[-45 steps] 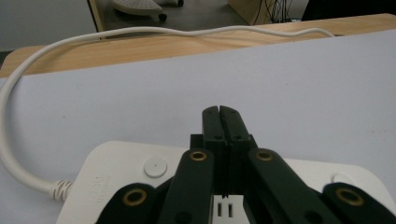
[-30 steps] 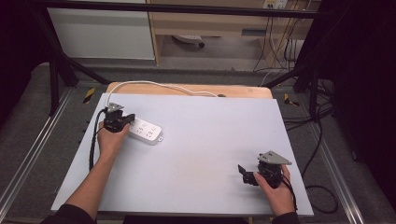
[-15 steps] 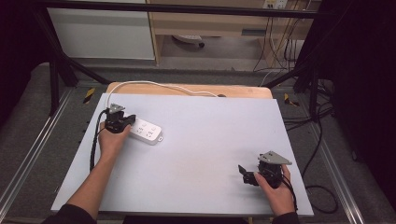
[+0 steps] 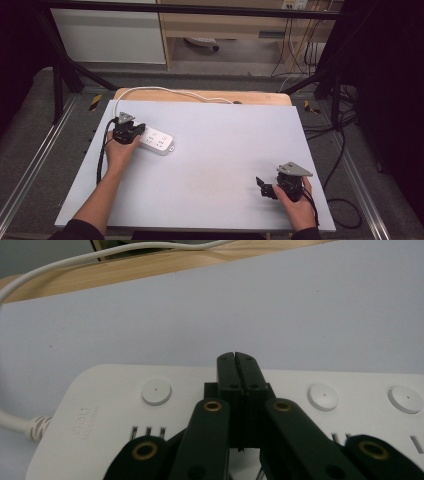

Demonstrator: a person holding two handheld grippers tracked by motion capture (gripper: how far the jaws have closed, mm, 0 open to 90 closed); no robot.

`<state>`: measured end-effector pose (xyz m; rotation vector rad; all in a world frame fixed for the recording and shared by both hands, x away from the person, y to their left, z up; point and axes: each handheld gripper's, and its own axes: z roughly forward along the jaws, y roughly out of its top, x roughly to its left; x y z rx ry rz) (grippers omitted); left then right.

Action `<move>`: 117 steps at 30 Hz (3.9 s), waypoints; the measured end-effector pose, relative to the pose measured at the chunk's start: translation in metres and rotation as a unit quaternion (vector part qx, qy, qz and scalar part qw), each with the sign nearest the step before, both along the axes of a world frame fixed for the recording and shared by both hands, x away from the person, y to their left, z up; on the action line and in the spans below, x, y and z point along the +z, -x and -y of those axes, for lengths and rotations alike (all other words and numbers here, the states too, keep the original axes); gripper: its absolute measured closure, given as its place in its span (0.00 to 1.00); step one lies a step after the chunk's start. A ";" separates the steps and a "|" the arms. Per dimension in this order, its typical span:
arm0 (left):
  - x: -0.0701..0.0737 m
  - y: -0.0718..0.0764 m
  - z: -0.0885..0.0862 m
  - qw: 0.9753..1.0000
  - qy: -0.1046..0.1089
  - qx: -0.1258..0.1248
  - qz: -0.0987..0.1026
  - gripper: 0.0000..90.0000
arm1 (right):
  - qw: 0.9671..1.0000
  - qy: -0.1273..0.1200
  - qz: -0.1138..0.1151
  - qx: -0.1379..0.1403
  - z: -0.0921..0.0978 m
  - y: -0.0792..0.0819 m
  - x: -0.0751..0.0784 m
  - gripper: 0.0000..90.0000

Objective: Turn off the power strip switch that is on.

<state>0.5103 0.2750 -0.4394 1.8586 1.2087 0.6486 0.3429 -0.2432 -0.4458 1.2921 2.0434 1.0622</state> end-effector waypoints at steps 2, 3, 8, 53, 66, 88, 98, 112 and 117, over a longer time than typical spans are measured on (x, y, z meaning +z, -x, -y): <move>0.000 0.000 0.000 1.000 0.000 0.001 0.000 1.00 | 1.000 0.001 0.000 0.000 0.000 0.000 0.000 0.05; 0.000 0.000 0.000 1.000 -0.002 0.002 0.001 1.00 | 1.000 0.001 0.000 0.000 0.000 0.000 0.000 0.05; 0.000 0.001 0.002 1.000 -0.004 0.004 -0.001 1.00 | 1.000 0.003 -0.003 0.000 0.001 -0.001 -0.001 0.05; 0.001 -0.002 0.008 1.000 -0.011 0.019 -0.002 1.00 | 1.000 -0.010 0.007 -0.005 -0.002 -0.001 -0.001 0.05; 0.026 0.008 0.001 0.995 0.082 0.040 0.050 1.00 | 1.000 -0.019 0.015 -0.001 -0.004 -0.006 -0.003 0.06; 0.043 0.045 -0.029 0.992 0.111 0.035 0.055 1.00 | 1.000 -0.017 0.019 0.007 -0.008 -0.005 -0.001 0.06; 0.047 0.071 -0.022 0.992 0.122 -0.009 0.034 1.00 | 0.999 -0.028 0.018 0.009 -0.005 -0.011 0.002 0.06; 0.059 0.119 -0.026 0.990 0.129 -0.032 0.045 1.00 | 1.000 -0.028 0.010 0.011 -0.010 -0.010 0.000 0.06; 0.065 0.128 -0.033 0.988 0.138 -0.032 0.054 1.00 | 1.000 -0.024 0.013 0.014 -0.009 -0.009 0.001 0.06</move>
